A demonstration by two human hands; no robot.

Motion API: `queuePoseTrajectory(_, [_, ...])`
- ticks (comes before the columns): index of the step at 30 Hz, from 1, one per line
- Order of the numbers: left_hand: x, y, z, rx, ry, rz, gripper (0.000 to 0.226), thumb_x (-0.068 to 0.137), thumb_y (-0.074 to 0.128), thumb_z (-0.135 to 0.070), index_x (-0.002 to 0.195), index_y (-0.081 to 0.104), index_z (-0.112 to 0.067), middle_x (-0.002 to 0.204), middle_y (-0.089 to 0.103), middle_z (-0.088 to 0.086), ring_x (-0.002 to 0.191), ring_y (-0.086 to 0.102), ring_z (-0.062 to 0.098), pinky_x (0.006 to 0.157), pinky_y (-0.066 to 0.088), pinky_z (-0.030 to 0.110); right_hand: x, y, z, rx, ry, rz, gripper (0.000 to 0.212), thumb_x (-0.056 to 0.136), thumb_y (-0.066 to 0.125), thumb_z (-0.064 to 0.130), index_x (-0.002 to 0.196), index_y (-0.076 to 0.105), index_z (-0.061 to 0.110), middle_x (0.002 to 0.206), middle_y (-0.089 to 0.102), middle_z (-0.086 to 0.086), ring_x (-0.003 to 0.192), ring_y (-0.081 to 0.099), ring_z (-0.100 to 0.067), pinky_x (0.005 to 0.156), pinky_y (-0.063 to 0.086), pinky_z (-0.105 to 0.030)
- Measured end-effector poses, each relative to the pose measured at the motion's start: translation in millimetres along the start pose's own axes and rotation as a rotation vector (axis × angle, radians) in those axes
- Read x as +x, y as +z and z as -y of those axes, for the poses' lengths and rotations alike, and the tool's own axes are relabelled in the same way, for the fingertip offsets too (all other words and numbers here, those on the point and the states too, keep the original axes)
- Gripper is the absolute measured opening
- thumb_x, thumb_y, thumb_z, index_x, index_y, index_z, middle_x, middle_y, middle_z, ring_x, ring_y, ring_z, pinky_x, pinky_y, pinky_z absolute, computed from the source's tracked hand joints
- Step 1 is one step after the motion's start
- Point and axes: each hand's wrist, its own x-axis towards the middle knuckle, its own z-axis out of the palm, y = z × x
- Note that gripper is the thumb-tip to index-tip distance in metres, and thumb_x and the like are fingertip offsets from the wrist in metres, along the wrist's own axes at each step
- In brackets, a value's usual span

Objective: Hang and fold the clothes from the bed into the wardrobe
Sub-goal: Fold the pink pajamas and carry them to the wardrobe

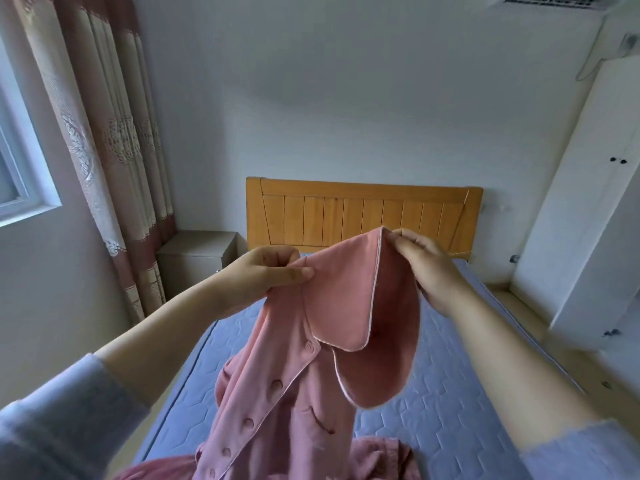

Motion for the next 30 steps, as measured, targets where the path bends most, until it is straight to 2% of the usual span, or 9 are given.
queuePoseTrajectory(4, [4,-3,-8,-0.029,0.038,-0.028,0.030,0.077,0.069,-0.012,0.059,0.046,-0.018,0.064,0.036,0.003,0.061,0.033,0.011,0.057,0.026,0.024,-2,0,-8,-0.073,-0.028,-0.020,0.035,0.094,0.057,0.044,0.091,0.069,0.011,0.083,0.059,-0.006,0.079,0.051,-0.019,0.075,0.037,-0.033])
queuePoseTrajectory(8, [8,-5,-11,0.050,-0.023,-0.079,0.027,0.073,0.079,-0.008,0.074,0.053,-0.017,0.062,0.045,-0.005,0.057,0.042,0.006,0.053,0.034,0.016,-6,1,-9,-0.059,-0.037,-0.005,0.032,0.091,0.060,0.045,0.084,0.071,0.015,0.079,0.062,-0.002,0.074,0.055,-0.014,0.069,0.042,-0.030])
queuePoseTrajectory(13, [17,8,-11,0.914,0.079,-0.186,0.006,0.082,0.073,-0.025,0.081,0.068,-0.021,0.057,0.049,-0.013,0.056,0.044,0.002,0.055,0.033,0.017,-15,-4,-21,-0.022,0.021,0.125,0.039,0.082,0.063,0.051,0.091,0.073,0.015,0.084,0.068,-0.002,0.076,0.060,-0.012,0.069,0.047,-0.025])
queuePoseTrajectory(15, [21,11,-14,0.906,0.127,-0.184,0.006,0.083,0.071,-0.026,0.080,0.070,-0.020,0.061,0.056,-0.013,0.059,0.047,0.000,0.056,0.035,0.015,-19,-9,-32,0.003,0.089,0.178,0.045,0.086,0.059,0.053,0.099,0.072,0.012,0.088,0.069,-0.008,0.079,0.063,-0.017,0.074,0.051,-0.028])
queuePoseTrajectory(18, [25,10,-23,0.834,0.220,-0.258,0.005,0.085,0.070,-0.021,0.084,0.070,-0.026,0.076,0.066,-0.009,0.069,0.053,0.001,0.065,0.041,0.017,-26,-22,-53,0.139,0.190,0.200,0.040,0.099,0.046,0.039,0.108,0.068,0.007,0.107,0.072,-0.015,0.097,0.068,-0.025,0.086,0.055,-0.031])
queuePoseTrajectory(20, [27,7,-30,0.816,0.272,-0.302,0.008,0.086,0.069,-0.019,0.086,0.069,-0.027,0.078,0.067,-0.007,0.070,0.054,0.004,0.065,0.041,0.014,-33,-26,-67,0.056,0.212,0.215,0.033,0.100,0.048,0.035,0.112,0.068,0.011,0.115,0.069,-0.018,0.109,0.066,-0.027,0.098,0.051,-0.035])
queuePoseTrajectory(24, [32,3,-44,0.822,0.336,-0.348,0.009,0.087,0.068,-0.013,0.092,0.069,-0.020,0.084,0.070,-0.004,0.079,0.058,0.011,0.067,0.039,0.008,-42,-7,-80,-0.102,0.244,0.336,0.021,0.095,0.059,0.023,0.111,0.062,0.010,0.112,0.065,-0.023,0.099,0.061,-0.017,0.100,0.050,-0.042])
queuePoseTrajectory(28, [34,6,-51,0.809,0.368,-0.410,0.012,0.086,0.067,-0.008,0.097,0.070,-0.014,0.081,0.069,-0.013,0.076,0.058,-0.006,0.068,0.038,0.002,-41,31,-72,-0.091,0.104,0.383,0.046,0.086,0.071,0.019,0.127,0.053,0.030,0.126,0.063,0.010,0.123,0.054,-0.003,0.103,0.047,-0.029])
queuePoseTrajectory(30, [34,8,-51,0.807,0.377,-0.417,0.014,0.086,0.066,-0.005,0.097,0.070,-0.013,0.080,0.067,-0.018,0.074,0.057,-0.010,0.069,0.038,0.002,-39,50,-68,-0.118,0.050,0.327,0.048,0.076,0.074,0.022,0.121,0.056,0.028,0.118,0.066,0.006,0.115,0.060,-0.005,0.094,0.051,-0.032])
